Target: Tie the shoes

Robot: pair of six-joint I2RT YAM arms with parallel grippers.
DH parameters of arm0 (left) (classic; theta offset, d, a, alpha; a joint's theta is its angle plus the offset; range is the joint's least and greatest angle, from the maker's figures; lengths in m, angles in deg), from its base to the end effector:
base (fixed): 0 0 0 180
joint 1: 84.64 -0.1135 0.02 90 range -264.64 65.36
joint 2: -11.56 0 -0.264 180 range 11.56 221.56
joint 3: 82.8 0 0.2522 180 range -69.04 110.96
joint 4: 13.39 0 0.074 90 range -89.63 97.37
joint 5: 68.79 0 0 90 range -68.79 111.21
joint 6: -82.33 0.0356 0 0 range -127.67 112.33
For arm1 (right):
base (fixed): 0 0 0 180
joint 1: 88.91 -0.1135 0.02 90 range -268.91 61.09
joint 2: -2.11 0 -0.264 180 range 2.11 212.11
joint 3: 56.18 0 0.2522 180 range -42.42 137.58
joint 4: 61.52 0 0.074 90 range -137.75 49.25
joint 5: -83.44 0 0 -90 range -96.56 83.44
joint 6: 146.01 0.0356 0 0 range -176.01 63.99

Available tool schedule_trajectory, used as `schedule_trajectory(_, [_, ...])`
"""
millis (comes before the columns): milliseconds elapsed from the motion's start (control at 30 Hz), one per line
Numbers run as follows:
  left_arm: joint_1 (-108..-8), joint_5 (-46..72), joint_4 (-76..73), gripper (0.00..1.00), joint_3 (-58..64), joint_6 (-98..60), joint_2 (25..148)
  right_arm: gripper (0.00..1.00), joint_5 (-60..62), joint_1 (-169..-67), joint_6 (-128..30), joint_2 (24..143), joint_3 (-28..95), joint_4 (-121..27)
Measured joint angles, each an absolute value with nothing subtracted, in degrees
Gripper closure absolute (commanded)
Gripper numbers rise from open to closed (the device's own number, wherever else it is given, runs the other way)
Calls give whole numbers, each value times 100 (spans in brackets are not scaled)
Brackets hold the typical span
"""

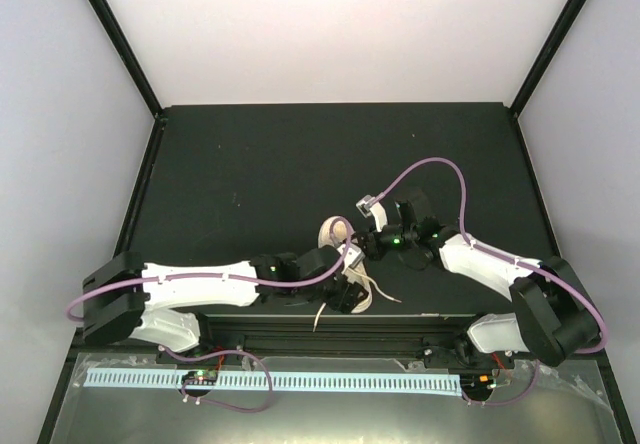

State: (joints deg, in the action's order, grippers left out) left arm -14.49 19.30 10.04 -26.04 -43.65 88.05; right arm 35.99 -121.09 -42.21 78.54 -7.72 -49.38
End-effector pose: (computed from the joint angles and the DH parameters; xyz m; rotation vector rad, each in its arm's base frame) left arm 0.0925 -0.2597 0.2101 0.7604 2.4118 -0.9008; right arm 0.2051 0.1575 0.1873 -0.7855 2.2236 1.2534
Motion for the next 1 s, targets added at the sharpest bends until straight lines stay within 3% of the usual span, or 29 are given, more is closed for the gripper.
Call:
schedule_trajectory(233, [-1069,2730,1815,24,-1893,-4378,9528,98,3594,-12109,-4219,7854,-772,-4923])
schedule_trajectory(400, [-835,3405,2582,39,-1393,-4411,9911,98,3592,-12109,-4217,7854,-772,-4903])
schedule_trajectory(600, [-691,3928,3186,50,-1279,-4485,9996,98,3594,-12109,-4217,7854,-770,-4903])
schedule_trajectory(800, [-656,4170,3529,47,-1332,-4553,9808,98,3599,-12109,-4217,7854,-770,-4901])
schedule_trajectory(1000, [-734,4170,3299,42,-1952,-4451,8859,98,3605,-12109,-4219,7854,-742,-4892])
